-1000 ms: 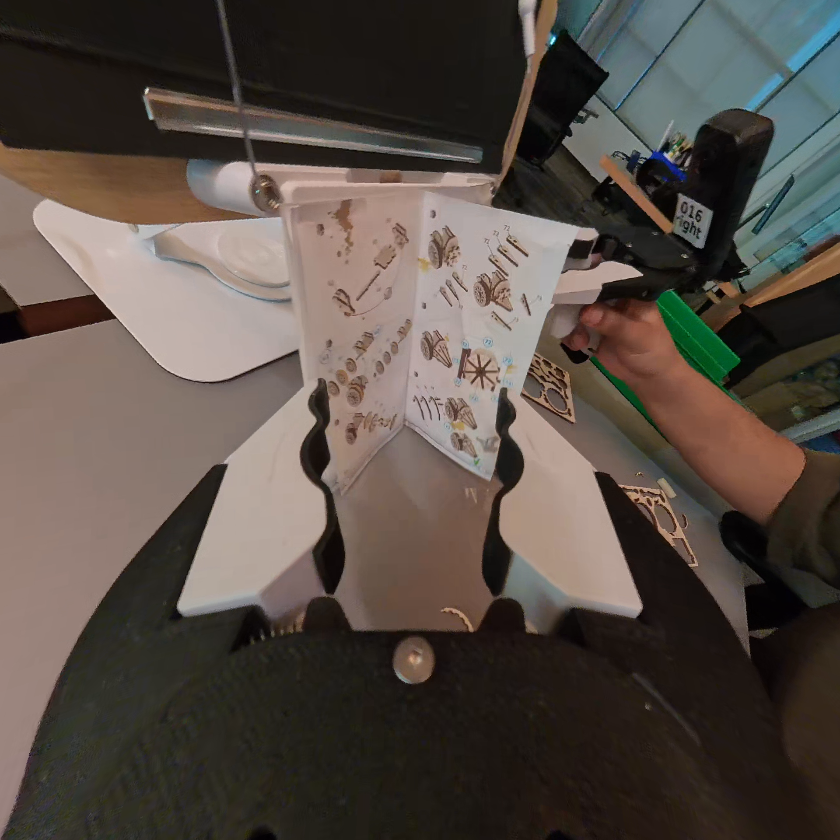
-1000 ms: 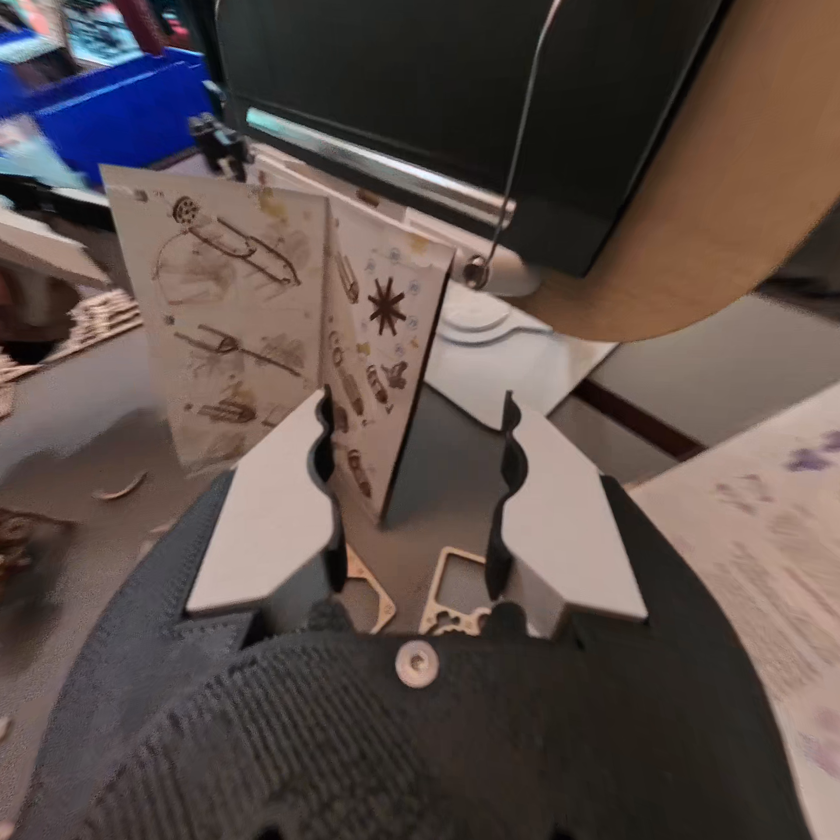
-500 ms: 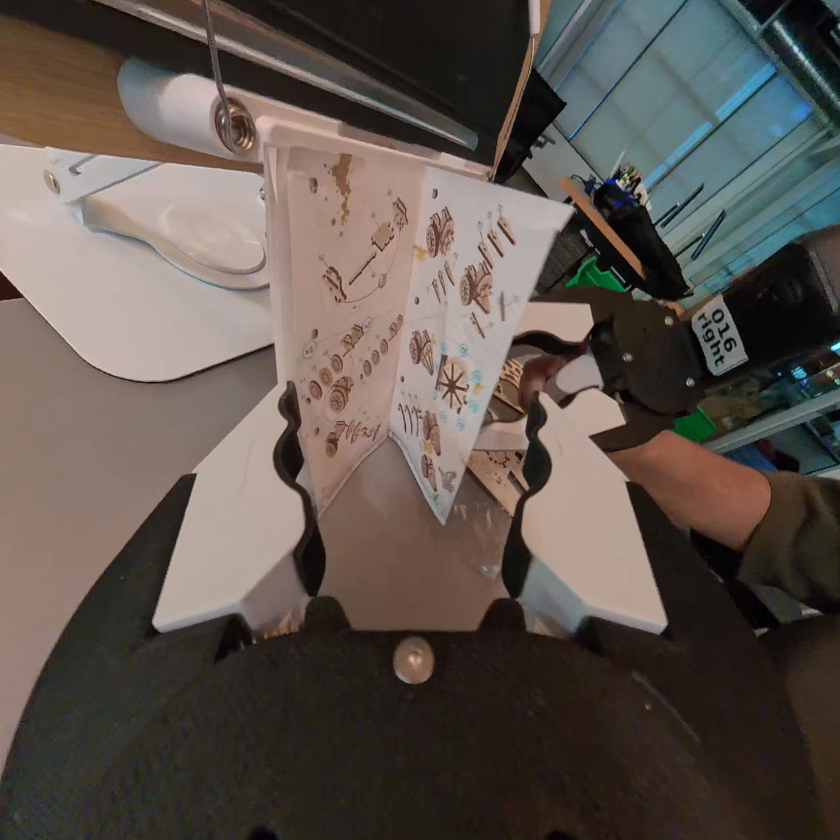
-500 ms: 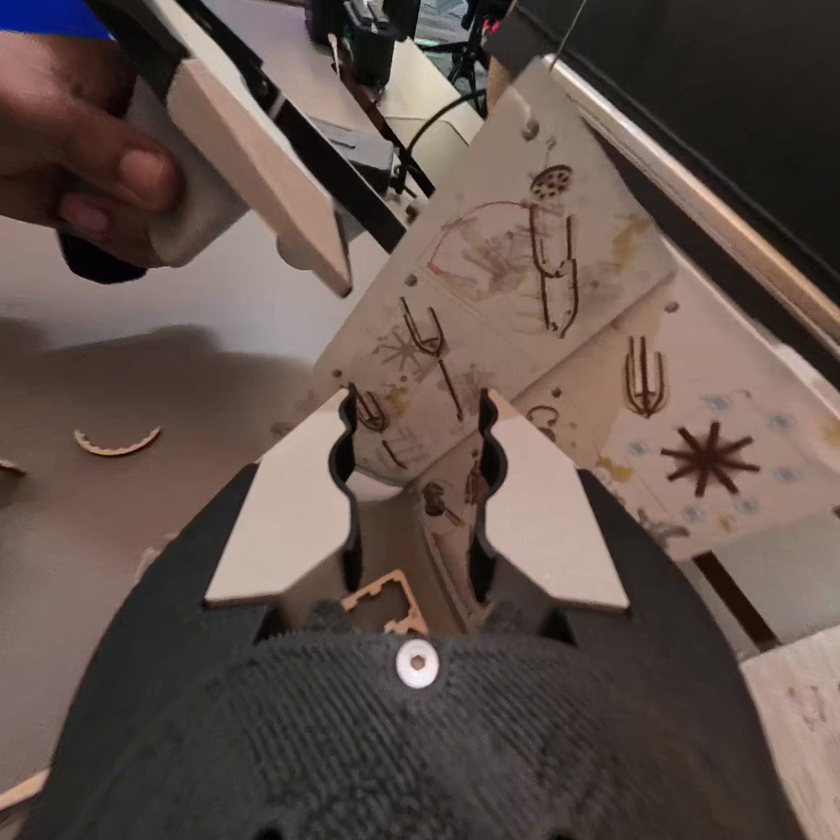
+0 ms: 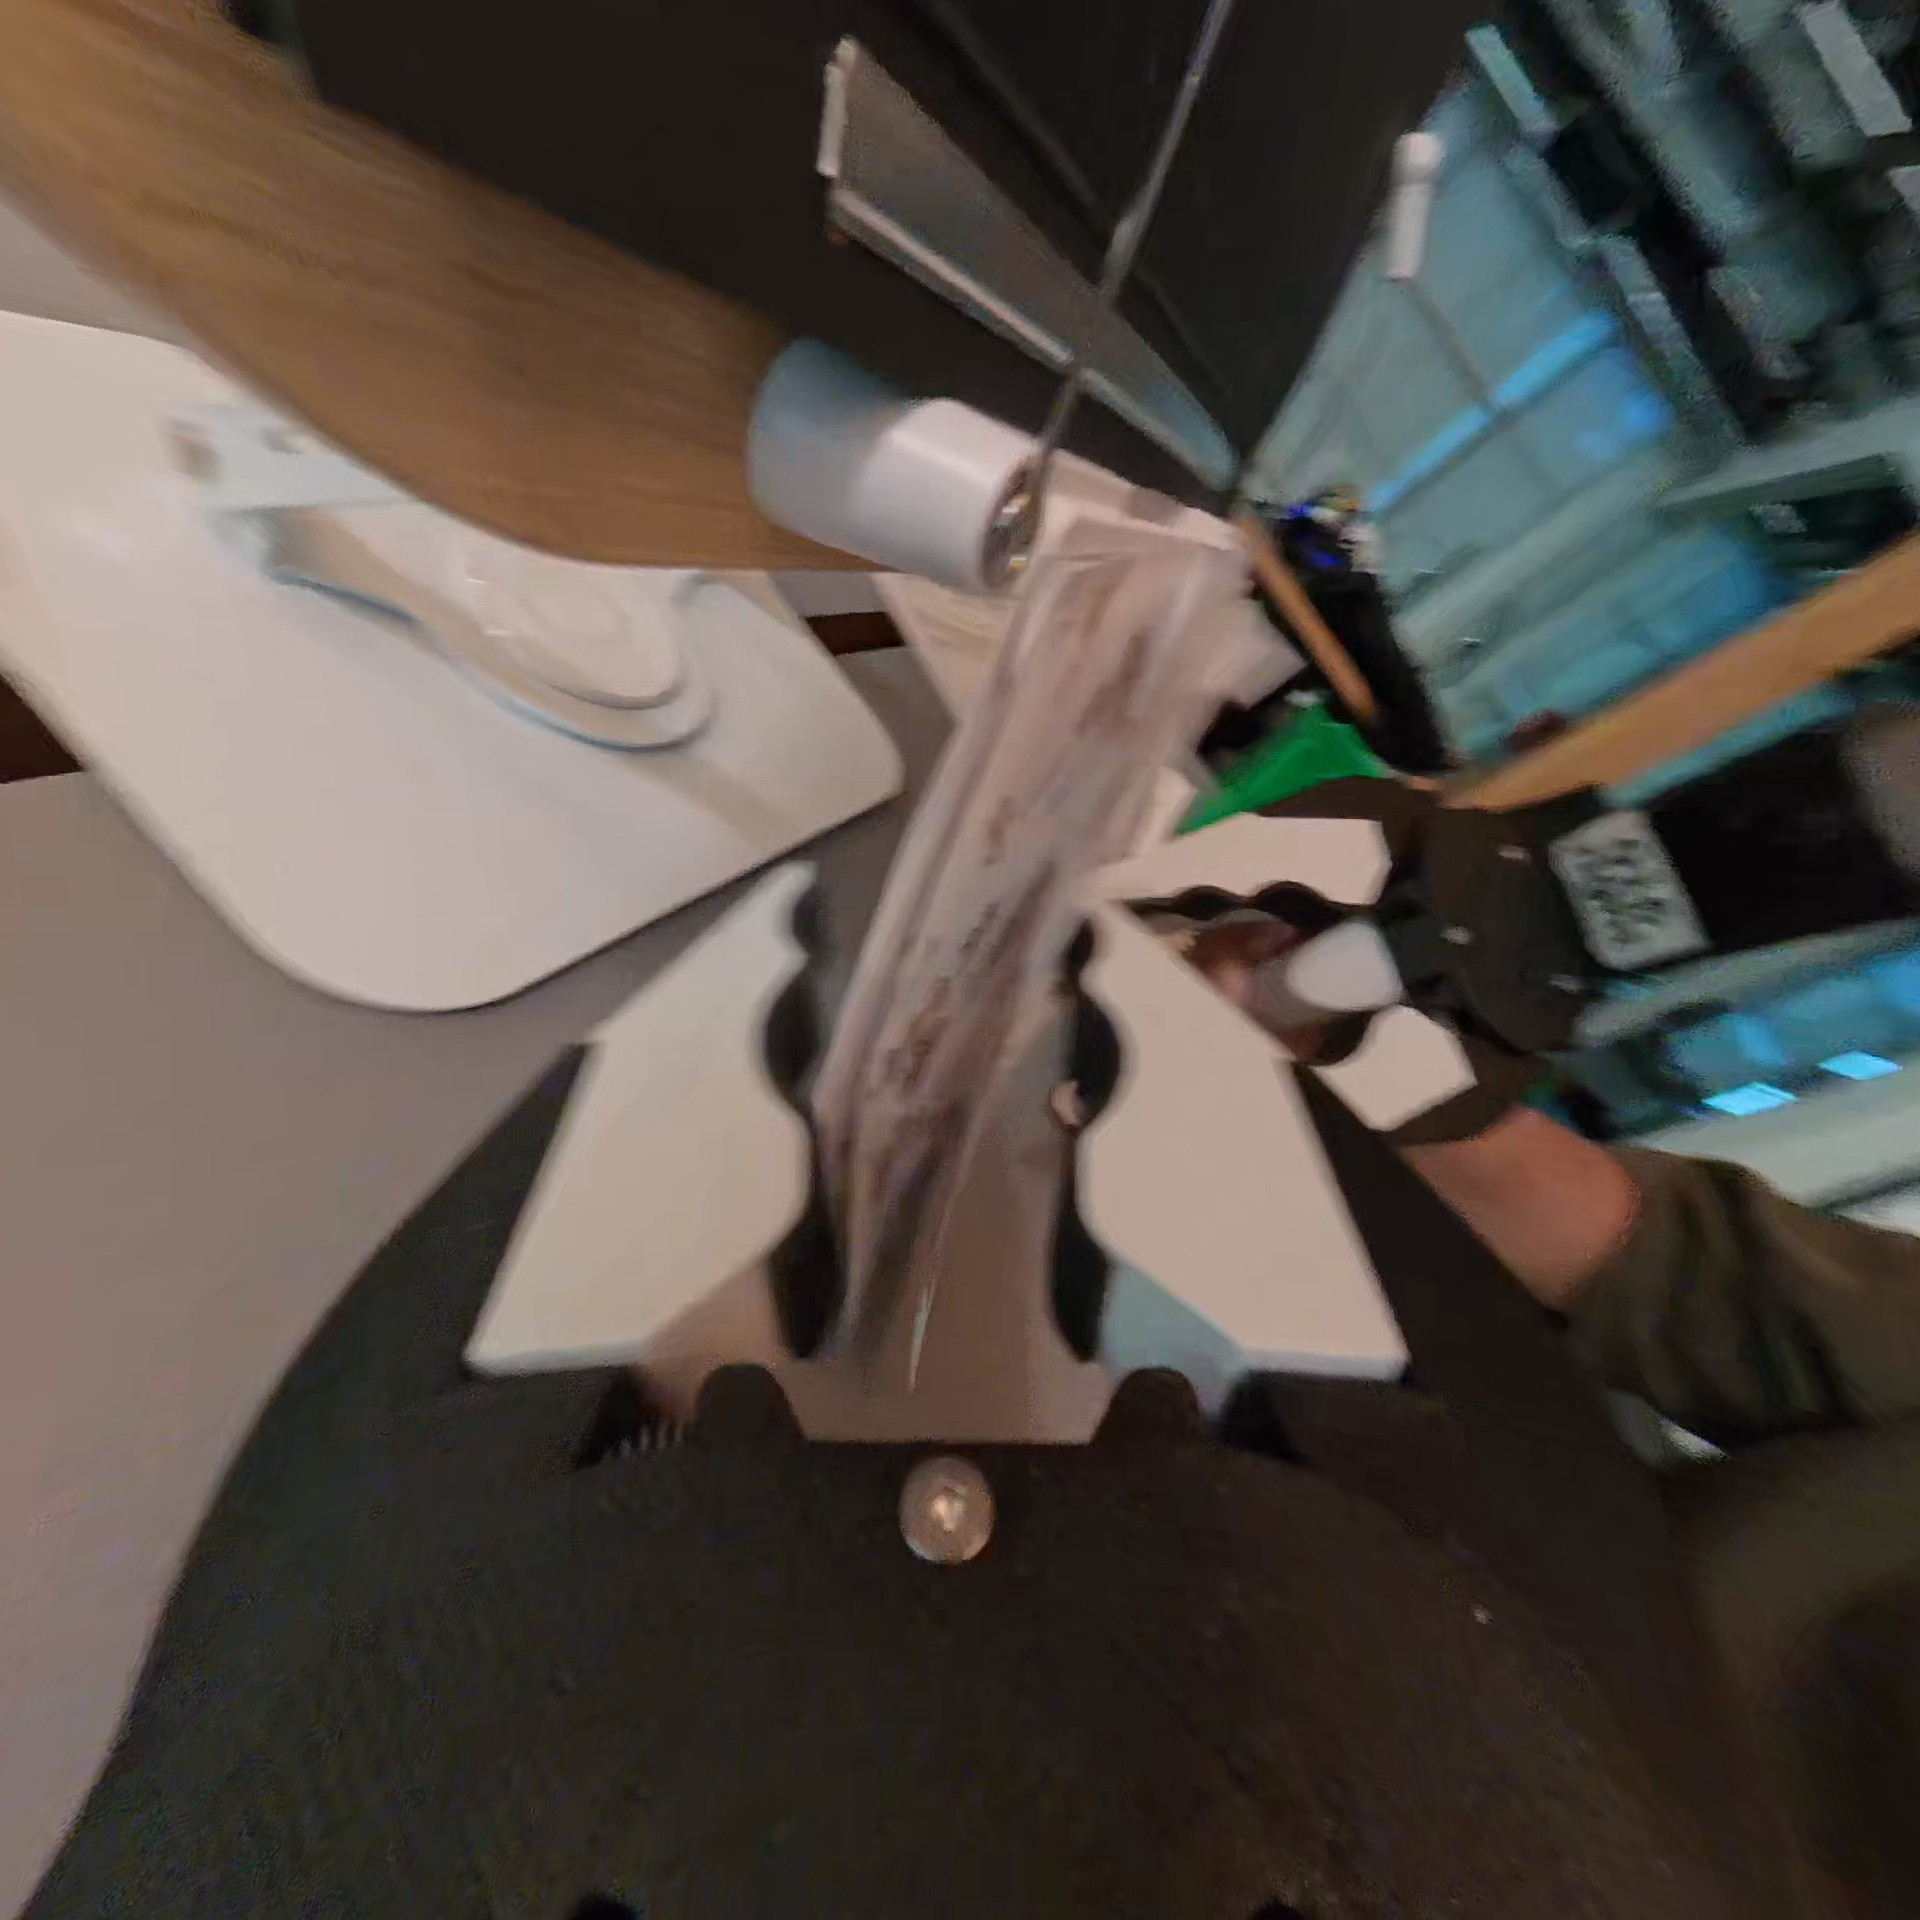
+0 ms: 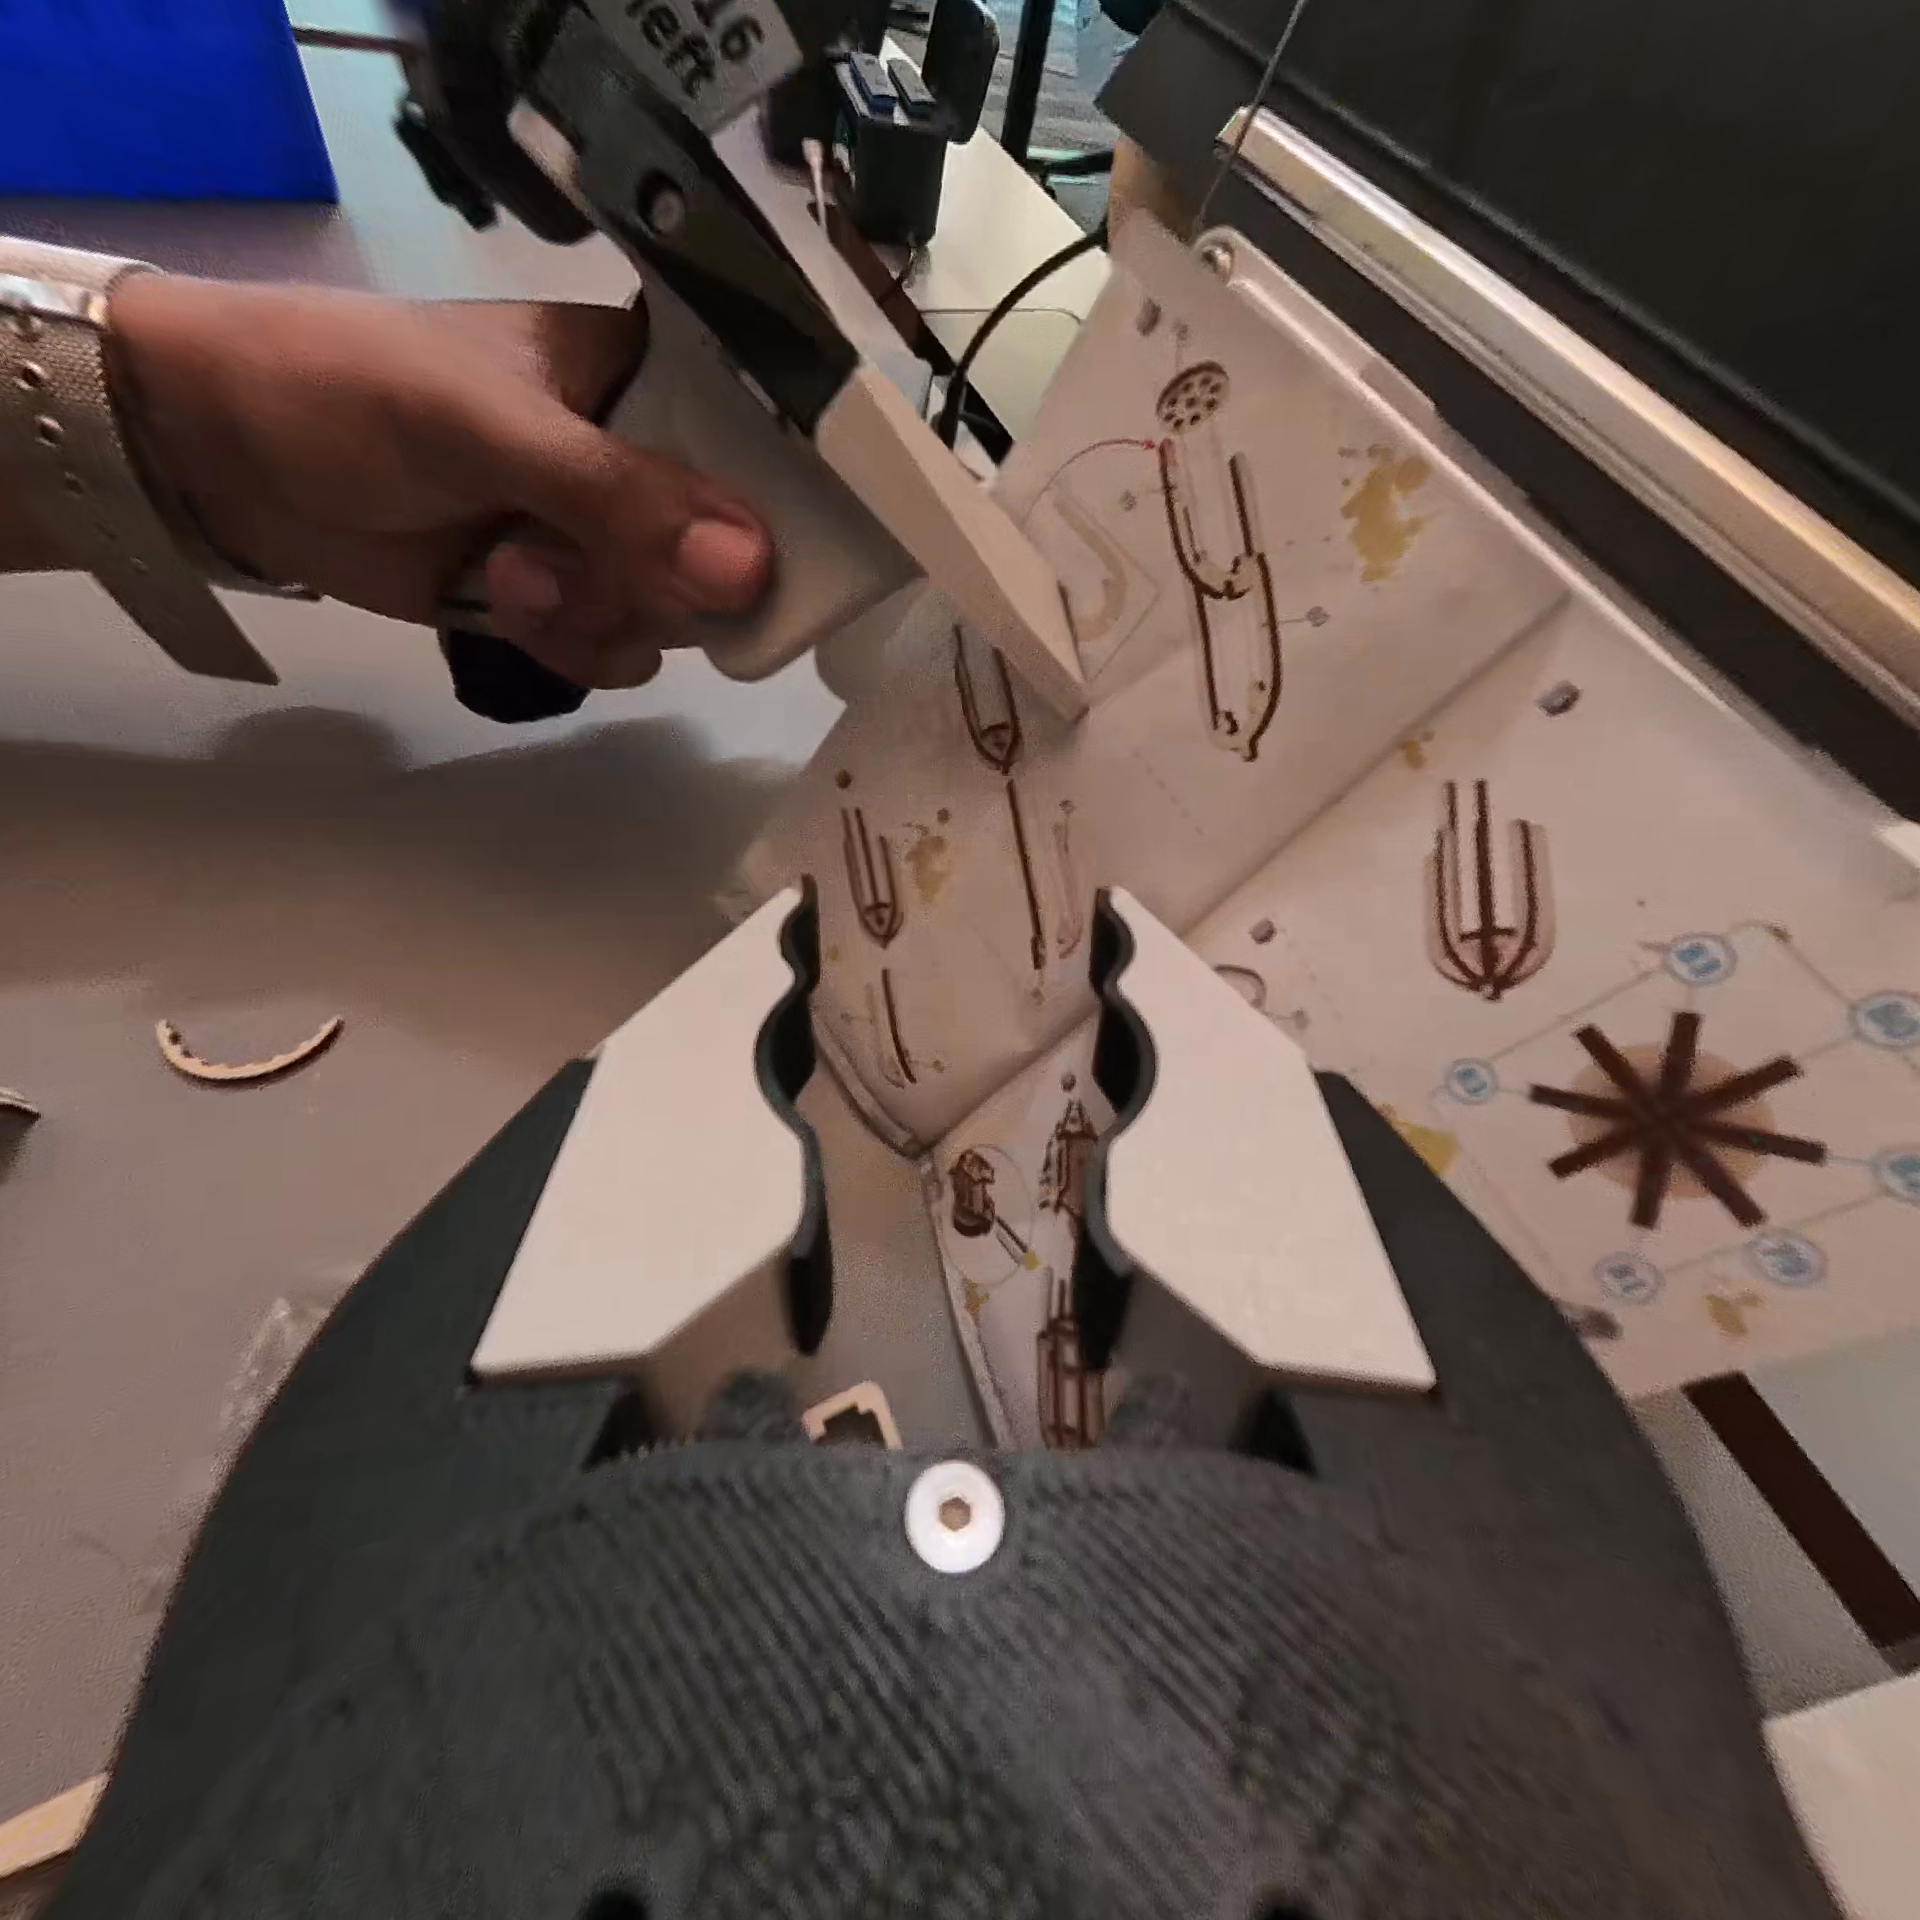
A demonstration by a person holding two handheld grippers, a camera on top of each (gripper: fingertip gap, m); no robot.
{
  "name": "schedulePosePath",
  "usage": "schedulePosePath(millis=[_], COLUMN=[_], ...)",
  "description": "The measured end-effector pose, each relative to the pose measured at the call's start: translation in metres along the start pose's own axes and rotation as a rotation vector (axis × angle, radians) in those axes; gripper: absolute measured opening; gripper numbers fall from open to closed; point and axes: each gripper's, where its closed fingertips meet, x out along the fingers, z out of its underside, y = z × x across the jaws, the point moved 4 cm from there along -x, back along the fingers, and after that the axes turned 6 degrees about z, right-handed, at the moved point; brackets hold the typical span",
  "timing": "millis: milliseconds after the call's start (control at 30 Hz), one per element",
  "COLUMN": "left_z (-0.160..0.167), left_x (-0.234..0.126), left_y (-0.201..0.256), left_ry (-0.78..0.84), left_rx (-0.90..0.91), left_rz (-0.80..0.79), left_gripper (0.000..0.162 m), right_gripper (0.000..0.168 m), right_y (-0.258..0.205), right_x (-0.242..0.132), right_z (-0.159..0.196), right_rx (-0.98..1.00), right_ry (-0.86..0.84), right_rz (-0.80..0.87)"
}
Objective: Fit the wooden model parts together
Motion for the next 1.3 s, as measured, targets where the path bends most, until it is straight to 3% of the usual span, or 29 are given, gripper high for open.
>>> schedulePosePath(millis=[67, 267, 400, 533, 600, 633, 867, 933, 967, 1000, 1033, 1100, 1167, 1233, 1300], left_z=[-0.001, -0.008, 0.005, 0.028, 0.038, 0.043, 0.088, 0.096, 0.100, 0.104, 0.109, 0.118, 0.126, 0.133, 0.135], left_x=[0.001, -0.025, -0.040, -0.046, -0.047, -0.048, -0.052, -0.052, -0.054, -0.055, -0.058, -0.058, -0.059, -0.057, -0.057], left_y=[0.016, 0.091, 0.166, 0.220, 0.233, 0.237, 0.277, 0.284, 0.289, 0.292, 0.298, 0.301, 0.301, 0.299, 0.299], left_ry=[0.005, 0.161, 0.132, 0.093, 0.103, 0.111, 0.176, 0.226, 0.243, 0.248, 0.243, 0.243, 0.233, 0.200, 0.183], left_rx=[-0.049, -0.017, 0.089, 0.153, 0.172, 0.190, 0.220, 0.218, 0.215, 0.200, 0.191, 0.164, 0.152, 0.139, 0.151], left_rz=[0.154, 0.354, 0.501, 0.573, 0.537, 0.509, 0.498, 0.475, 0.485, 0.506, 0.550, 0.548, 0.541, 0.528, 0.509], left_gripper=[0.000, 0.000, 0.000, 0.000, 0.000, 0.000, 0.002, 0.025, 0.026, 0.021, 0.000, 0.000, 0.000, 0.000, 0.000], right_gripper=[0.052, 0.067, 0.078, 0.051, 0.011, 0.001, 0.000, 0.000, 0.000, 0.000, 0.000, 0.004, 0.030, 0.027, 0.006], right_y=[0.004, 0.015, -0.016, -0.058, -0.075, -0.082, -0.126, -0.138, -0.144, -0.149, -0.153, -0.156, -0.151, -0.145, -0.143], right_x=[-0.007, -0.066, -0.094, -0.133, -0.153, -0.161, -0.207, -0.219, -0.223, -0.226, -0.227, -0.231, -0.239, -0.245, -0.246], right_z=[0.000, -0.034, -0.062, -0.091, -0.097, -0.098, -0.091, -0.089, -0.087, -0.085, -0.082, -0.078, -0.082, -0.085, -0.083], right_rx=[-0.001, 0.118, 0.341, 0.585, 0.608, 0.598, 0.510, 0.557, 0.575, 0.587, 0.593, 0.586, 0.615, 0.627, 0.606], right_ry=[0.004, 0.239, 0.334, 0.433, 0.469, 0.467, 0.417, 0.424, 0.421, 0.414, 0.400, 0.391, 0.455, 0.485, 0.457], right_rz=[0.038, 0.209, -0.040, -0.484, -0.608, -0.609, -0.572, -0.641, -0.667, -0.681, -0.682, -0.681, -0.669, -0.655, -0.639])
